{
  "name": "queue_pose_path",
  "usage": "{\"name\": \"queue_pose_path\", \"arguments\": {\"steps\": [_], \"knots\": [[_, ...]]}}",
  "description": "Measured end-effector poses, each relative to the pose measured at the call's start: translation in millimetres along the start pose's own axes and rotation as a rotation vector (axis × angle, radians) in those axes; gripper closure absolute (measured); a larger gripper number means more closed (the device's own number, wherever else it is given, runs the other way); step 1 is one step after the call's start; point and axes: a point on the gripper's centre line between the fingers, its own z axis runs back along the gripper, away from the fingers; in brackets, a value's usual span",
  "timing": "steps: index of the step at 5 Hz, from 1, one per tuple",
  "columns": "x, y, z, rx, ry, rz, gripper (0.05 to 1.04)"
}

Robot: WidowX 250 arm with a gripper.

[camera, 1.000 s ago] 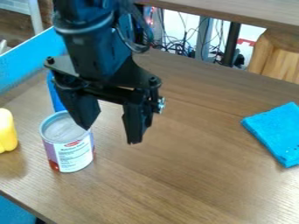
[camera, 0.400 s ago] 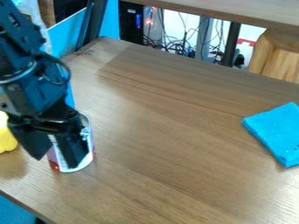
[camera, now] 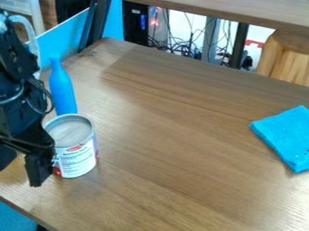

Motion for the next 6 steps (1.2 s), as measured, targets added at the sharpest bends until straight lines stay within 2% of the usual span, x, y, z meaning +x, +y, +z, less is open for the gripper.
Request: {"name": "queue_pose_path", "arguments": {"steps": [1,2,3,4,6], "knots": [[4,6,-10,0.1,-0.051,-0.056,0.083],[14,7,-18,0.106,-0.08,-0.086,0.083],[21,3,-23,0.079,-0.077,-0.116,0.083],[34,-3,-22,0.042,-0.093,-0.12,0.083],[59,-32,-18,0.012,-0.139,-0.169,0.083]]}}
